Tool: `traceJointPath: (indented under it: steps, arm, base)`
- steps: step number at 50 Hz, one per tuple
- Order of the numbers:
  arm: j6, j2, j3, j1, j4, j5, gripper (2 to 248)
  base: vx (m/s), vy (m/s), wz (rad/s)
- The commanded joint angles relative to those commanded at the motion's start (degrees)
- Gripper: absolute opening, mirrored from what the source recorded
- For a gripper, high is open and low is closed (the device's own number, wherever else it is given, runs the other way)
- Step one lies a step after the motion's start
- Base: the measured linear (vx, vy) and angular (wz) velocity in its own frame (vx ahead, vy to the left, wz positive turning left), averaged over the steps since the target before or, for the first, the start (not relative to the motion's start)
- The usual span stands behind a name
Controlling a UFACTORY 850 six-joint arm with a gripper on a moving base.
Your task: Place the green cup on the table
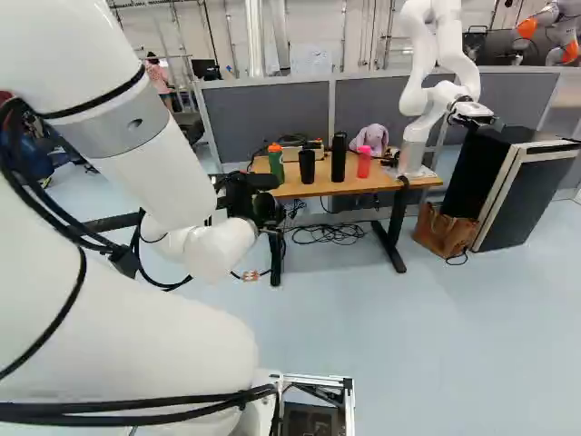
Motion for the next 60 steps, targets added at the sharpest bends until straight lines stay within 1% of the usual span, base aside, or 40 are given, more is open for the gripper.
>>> traceJointPath:
  steps: [30, 41, 51, 60]
  arm:
    - [0.00, 0.00, 0.00, 0.00, 0.00, 0.00, 128]
    - [0.00, 0.05, 0.01, 0.00, 0.00, 0.00, 128]
    - [0.00, 1.39, 0.06, 0.00, 0.00, 0.00, 128]
    - [0.00, 1.86, -0.85, 0.00, 0.00, 0.00, 128]
  base:
    - [0.331, -0.075, -0.013]
    - [0.065, -0.015, 0.003]
    - [0.000, 0.000, 0.000]
    - [0.000, 0.000, 0.000]
